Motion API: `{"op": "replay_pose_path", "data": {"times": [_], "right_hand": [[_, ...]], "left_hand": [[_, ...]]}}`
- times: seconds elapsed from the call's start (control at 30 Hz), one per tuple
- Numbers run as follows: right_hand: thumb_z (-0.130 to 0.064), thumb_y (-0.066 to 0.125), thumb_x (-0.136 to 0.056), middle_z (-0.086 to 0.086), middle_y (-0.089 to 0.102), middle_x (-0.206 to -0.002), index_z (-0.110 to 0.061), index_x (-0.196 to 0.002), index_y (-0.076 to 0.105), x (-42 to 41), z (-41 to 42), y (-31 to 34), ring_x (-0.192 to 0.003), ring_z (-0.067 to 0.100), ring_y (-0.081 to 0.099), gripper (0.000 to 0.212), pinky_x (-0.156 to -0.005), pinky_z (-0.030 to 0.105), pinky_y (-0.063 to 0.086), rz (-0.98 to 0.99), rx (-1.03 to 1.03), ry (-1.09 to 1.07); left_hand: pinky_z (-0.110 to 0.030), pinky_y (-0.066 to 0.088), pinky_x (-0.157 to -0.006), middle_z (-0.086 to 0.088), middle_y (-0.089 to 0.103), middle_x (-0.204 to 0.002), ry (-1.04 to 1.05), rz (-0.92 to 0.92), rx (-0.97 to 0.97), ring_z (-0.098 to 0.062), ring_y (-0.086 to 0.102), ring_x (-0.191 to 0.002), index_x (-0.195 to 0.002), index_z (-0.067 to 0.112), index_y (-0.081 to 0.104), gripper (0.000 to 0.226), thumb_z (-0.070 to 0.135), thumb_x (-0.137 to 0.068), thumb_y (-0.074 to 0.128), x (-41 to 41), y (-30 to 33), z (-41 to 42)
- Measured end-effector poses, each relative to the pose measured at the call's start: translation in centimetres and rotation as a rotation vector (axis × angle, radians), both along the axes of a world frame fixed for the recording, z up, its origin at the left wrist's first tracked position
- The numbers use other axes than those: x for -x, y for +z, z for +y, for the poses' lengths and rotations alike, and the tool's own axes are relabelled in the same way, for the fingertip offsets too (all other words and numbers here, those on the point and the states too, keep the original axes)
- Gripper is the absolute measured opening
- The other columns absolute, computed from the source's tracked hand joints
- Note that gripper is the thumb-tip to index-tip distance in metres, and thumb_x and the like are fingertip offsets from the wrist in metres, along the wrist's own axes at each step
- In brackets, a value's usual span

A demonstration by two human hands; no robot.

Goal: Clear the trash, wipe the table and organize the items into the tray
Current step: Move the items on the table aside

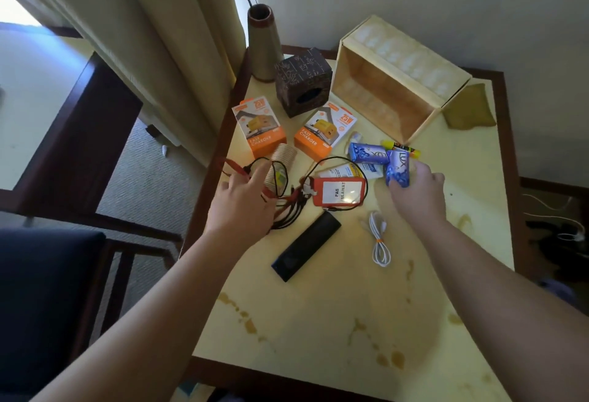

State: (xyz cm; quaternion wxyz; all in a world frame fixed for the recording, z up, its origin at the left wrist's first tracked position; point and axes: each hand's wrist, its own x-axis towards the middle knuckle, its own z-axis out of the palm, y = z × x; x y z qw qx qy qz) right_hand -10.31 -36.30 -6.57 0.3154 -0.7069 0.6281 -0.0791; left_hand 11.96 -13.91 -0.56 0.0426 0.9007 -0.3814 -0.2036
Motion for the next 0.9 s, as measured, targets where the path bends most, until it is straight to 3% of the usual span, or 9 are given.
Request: {"op": "replay_pose_path", "data": {"times": [0.1,0.17,0.23,0.3,0.4,0.57,0.73,0.9], "right_hand": [[-0.05,0.068,-0.088,0.008,0.048,-0.124,-0.023,-0.136,0.048,1.8,3.2,0.1,-0.102,0.032,0.056,0.059,-0.084,0.039,0.045,0.086,-0.046,-0.003],[-0.056,0.071,-0.084,0.005,0.051,-0.118,-0.021,-0.133,0.048,3.2,6.1,-0.8,-0.11,0.032,0.058,0.064,-0.088,0.041,0.047,0.119,-0.085,0.009],[-0.05,0.067,-0.085,0.007,0.053,-0.115,-0.016,-0.127,0.05,4.5,8.6,-2.5,-0.107,0.035,0.058,0.057,-0.081,0.04,0.046,0.165,-0.069,0.131],[-0.036,0.057,-0.09,0.008,0.056,-0.115,-0.016,-0.123,0.053,5.3,9.8,-3.7,-0.103,0.034,0.057,0.039,-0.074,0.037,0.041,0.206,-0.044,0.267],[-0.021,0.059,-0.092,0.008,0.066,-0.11,-0.015,-0.118,0.058,5.0,9.1,-3.0,-0.101,0.035,0.061,0.026,-0.069,0.035,0.038,0.151,-0.08,0.182],[-0.022,0.068,-0.092,0.005,0.07,-0.103,-0.018,-0.114,0.064,2.9,5.8,0.3,-0.085,0.026,0.064,0.024,-0.07,0.032,0.043,-0.056,0.065,0.105],[-0.022,0.067,-0.094,0.0,0.068,-0.109,-0.019,-0.117,0.064,-1.6,2.0,1.7,-0.092,0.02,0.064,0.024,-0.074,0.03,0.045,-0.16,0.144,0.248],[-0.024,0.063,-0.098,0.005,0.061,-0.127,-0.022,-0.125,0.062,-5.4,-0.9,0.8,-0.1,0.018,0.06,0.027,-0.085,0.033,0.05,-0.111,0.143,0.287]], "left_hand": [[-0.057,0.037,-0.116,-0.019,0.03,-0.163,0.037,-0.085,0.063,-0.046,0.032,-0.148,-0.161,0.041,0.016,0.068,0.049,-0.103,0.051,2.3,0.3,1.6],[-0.052,0.045,-0.11,-0.014,0.041,-0.152,-0.043,-0.124,0.206,-0.039,0.042,-0.139,-0.154,0.033,0.035,0.058,0.045,-0.101,0.056,4.5,0.0,2.5],[-0.045,0.048,-0.105,-0.004,0.047,-0.142,-0.123,-0.083,0.248,-0.028,0.045,-0.131,-0.147,0.031,0.044,0.051,0.048,-0.1,0.056,6.9,-0.9,2.8],[-0.04,0.045,-0.103,0.001,0.049,-0.137,-0.166,-0.002,0.139,-0.023,0.045,-0.126,-0.147,0.033,0.041,0.054,0.054,-0.099,0.056,8.7,-2.5,2.7],[-0.04,0.045,-0.103,-0.002,0.048,-0.137,-0.203,0.007,-0.013,-0.025,0.047,-0.124,-0.149,0.03,0.037,0.063,0.054,-0.096,0.062,9.6,-4.9,2.9],[-0.041,0.049,-0.098,-0.002,0.049,-0.133,-0.184,0.008,-0.033,-0.026,0.051,-0.121,-0.145,0.028,0.038,0.057,0.042,-0.097,0.064,9.0,-7.0,3.3],[-0.039,0.046,-0.096,-0.003,0.048,-0.134,-0.201,-0.028,0.02,-0.026,0.049,-0.118,-0.153,0.027,0.033,0.065,0.024,-0.096,0.064,8.0,-7.3,3.4],[-0.04,0.048,-0.097,-0.003,0.05,-0.135,-0.247,-0.068,0.032,-0.026,0.051,-0.121,-0.151,0.028,0.038,0.064,0.019,-0.095,0.067,6.2,-7.2,2.5]]}}
